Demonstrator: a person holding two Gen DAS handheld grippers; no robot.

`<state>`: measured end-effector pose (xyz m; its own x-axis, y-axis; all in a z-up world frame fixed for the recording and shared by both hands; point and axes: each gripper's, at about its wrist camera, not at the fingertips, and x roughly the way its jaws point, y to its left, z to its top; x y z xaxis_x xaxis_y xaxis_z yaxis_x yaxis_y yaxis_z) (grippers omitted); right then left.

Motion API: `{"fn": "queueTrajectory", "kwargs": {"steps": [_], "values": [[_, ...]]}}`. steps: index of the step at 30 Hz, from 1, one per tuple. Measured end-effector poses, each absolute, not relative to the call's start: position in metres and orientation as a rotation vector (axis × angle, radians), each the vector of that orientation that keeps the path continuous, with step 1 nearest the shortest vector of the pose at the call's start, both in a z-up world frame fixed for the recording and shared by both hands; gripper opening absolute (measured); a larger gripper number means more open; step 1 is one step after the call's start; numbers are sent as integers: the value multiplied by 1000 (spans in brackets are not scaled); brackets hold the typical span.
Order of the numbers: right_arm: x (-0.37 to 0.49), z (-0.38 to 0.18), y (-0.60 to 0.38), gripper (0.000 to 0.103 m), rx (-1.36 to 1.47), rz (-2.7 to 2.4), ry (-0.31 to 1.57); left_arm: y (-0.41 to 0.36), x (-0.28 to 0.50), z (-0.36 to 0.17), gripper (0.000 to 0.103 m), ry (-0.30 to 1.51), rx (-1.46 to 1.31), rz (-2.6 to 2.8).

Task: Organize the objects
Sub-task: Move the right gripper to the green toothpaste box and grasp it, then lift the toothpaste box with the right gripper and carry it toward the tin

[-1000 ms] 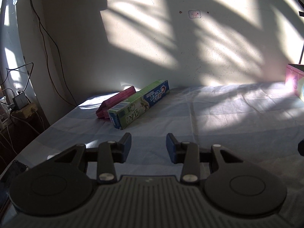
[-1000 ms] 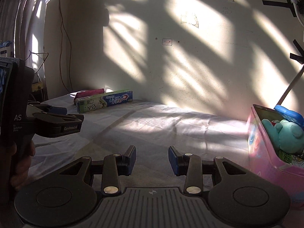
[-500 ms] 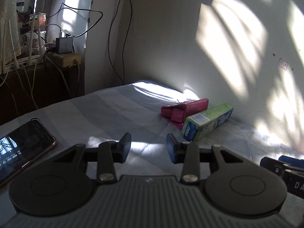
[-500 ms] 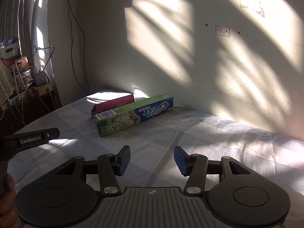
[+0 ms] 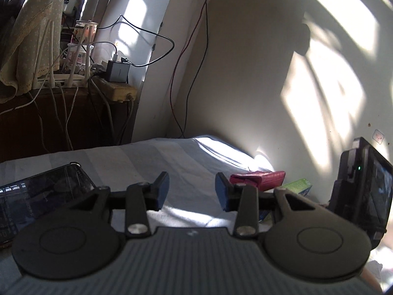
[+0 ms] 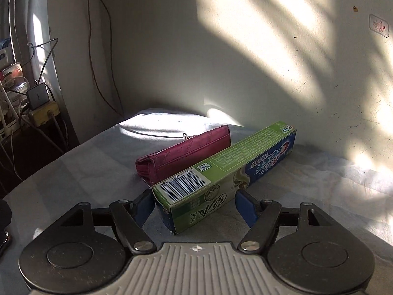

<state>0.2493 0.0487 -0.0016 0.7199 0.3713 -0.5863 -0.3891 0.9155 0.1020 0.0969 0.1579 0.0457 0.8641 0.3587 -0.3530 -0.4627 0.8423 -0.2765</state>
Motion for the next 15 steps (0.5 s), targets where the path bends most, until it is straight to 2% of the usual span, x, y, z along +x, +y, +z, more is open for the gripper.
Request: {"fn": "queueTrajectory", "kwargs": {"steps": [1,2,3,8,11,13,14,15], "values": [[250,-2,43,60,4,435,656,158,96,45,44,296,-360,439],[247,-1,38,46,21,441,655,158,97,45,44,298,-358,439],[242,0,34,41,13,422,641,158,97,44,45,302,-358,437],[206,1,-35,27,28,377,641,155,103,40,47,346,-342,393],[167,1,-90,25,28,368,631,146,113,35,50,409,-316,282],[135,1,-121,24,2,351,625,136,123,27,57,492,-318,119],[119,0,-134,1,-20,354,637,132,128,22,58,544,-340,14],[105,-2,-145,3,-34,355,653,128,134,17,58,599,-378,-95]]}}
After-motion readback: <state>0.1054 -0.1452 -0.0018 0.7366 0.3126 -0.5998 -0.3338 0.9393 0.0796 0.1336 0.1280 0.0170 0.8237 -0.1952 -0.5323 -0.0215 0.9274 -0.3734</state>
